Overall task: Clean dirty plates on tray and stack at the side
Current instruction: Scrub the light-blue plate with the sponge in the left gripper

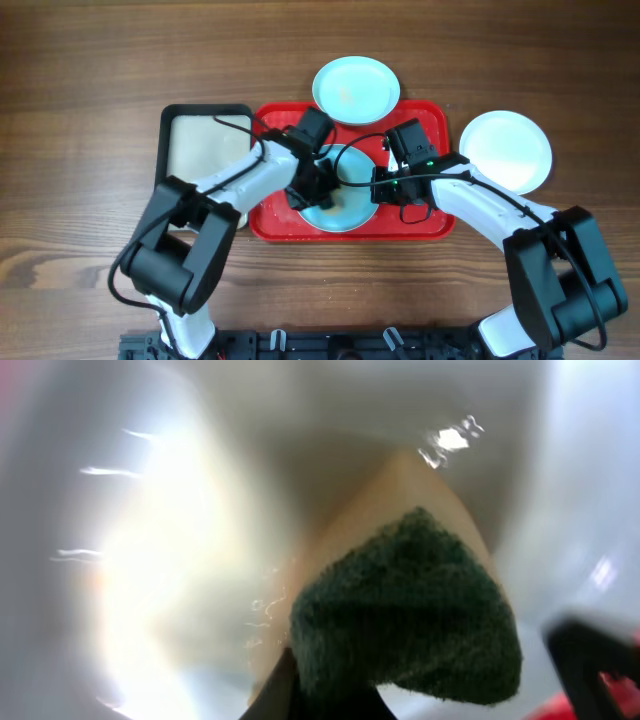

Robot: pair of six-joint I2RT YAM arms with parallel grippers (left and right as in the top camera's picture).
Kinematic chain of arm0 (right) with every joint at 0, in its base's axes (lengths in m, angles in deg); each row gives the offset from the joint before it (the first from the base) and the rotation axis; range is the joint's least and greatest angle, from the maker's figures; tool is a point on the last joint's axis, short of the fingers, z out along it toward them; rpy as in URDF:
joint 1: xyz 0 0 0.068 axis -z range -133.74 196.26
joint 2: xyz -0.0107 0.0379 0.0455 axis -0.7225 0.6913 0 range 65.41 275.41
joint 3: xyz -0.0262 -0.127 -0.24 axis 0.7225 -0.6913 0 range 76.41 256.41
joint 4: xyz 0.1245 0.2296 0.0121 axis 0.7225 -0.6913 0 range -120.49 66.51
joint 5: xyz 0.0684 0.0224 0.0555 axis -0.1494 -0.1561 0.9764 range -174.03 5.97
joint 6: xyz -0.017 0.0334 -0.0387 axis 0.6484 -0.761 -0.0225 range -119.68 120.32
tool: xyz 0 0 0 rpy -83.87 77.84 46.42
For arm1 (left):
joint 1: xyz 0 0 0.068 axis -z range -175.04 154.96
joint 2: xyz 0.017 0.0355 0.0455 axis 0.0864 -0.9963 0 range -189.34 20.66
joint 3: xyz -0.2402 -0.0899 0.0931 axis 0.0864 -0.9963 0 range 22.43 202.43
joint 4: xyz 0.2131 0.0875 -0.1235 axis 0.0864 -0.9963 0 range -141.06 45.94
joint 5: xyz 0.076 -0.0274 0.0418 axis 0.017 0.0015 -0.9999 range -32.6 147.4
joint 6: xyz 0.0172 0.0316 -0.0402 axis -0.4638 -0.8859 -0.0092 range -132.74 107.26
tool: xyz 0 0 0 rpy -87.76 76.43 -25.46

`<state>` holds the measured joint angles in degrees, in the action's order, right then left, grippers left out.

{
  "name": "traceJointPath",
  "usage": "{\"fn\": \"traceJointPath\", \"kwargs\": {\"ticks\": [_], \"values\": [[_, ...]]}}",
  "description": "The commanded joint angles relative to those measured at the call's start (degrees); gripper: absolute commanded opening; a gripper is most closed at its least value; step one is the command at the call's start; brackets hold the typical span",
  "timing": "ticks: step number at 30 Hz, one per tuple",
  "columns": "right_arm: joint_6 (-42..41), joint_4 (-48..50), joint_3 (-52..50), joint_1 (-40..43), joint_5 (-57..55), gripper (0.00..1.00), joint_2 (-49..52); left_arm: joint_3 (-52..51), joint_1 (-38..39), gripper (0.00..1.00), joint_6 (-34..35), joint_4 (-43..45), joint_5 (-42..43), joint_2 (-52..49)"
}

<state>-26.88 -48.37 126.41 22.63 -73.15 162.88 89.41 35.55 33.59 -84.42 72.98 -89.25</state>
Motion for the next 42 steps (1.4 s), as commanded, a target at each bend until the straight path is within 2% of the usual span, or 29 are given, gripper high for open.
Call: {"fn": "traceJointPath", "kwargs": {"ticks": [1,4,5,8,9,10,13,18,20,23,25,30,33,35,37,39,42], "values": [[0.2,-0.5,-0.2,0.0,-0.5,0.04,0.7,-1.3,-2.1,0.04,2.1,-3.7,-19.9,-3.1],[0.2,-0.9,-0.2,0.0,-0.5,0.04,0.7,-1.1,-1.3,0.04,2.2,-3.4,-20.6,-3.1],[0.2,-0.9,-0.2,0.0,-0.5,0.04,0.7,-1.1,-1.1,0.04,2.1,-0.8,-19.2,-3.1],[0.2,-0.9,-0.2,0.0,-0.5,0.04,0.7,-1.6,0.9,0.04,-1.3,12.5,-0.3,-3.6],[0.2,-0.9,-0.2,0.0,-0.5,0.04,0.7,-1.6,1.6,0.04,-1.3,14.2,3.1,-3.7],[0.2,-0.9,-0.2,0.0,-0.5,0.05,0.7,-1.6,3.2,0.04,-0.8,16.2,5.7,-4.1],[0.2,-0.9,-0.2,0.0,-0.5,0.04,0.7,-1.6,6.8,0.04,-0.4,16.0,5.9,-5.6],[0.2,-1.4,-0.2,0.0,-0.5,0.04,0.7,-1.5,6.9,0.04,3.9,10.1,-1.6,-6.6],[0.2,-1.5,-0.2,0.0,-0.5,0.04,0.7,0.1,5.2,0.04,4.7,3.8,-7.8,-5.8],[0.2,-1.5,-0.2,0.0,-0.5,0.04,0.7,1.6,3.5,0.04,4.7,-4.9,-22.7,-3.4],[0.2,-1.5,-0.2,0.0,-0.6,0.04,0.7,1.6,3.1,0.04,4.8,-6.9,-28.6,-2.4],[0.3,-1.6,-0.2,0.0,-0.5,0.04,0.7,4.2,3.1,0.04,4.7,-9.2,-24.0,2.8],[0.3,-1.7,-0.2,0.0,-0.5,0.04,0.7,5.4,3.1,0.04,4.7,-13.2,-22.7,11.6],[1.3,-1.7,-0.2,0.0,-0.5,0.04,0.7,5.4,2.5,0.04,3.2,-17.1,-24.9,18.3],[2.7,-1.7,-0.2,0.0,-0.5,0.04,0.7,5.4,-0.9,0.04,3.2,-22.8,-33.0,23.8],[3.3,-1.4,-0.2,0.0,-0.6,0.04,0.7,5.3,-5.3,0.04,2.2,-25.1,-37.2,24.9],[5.9,-0.4,0.0,0.0,1.3,0.04,0.4,1.2,-13.3,0.04,-3.6,-20.8,-36.1,23.5]]}}
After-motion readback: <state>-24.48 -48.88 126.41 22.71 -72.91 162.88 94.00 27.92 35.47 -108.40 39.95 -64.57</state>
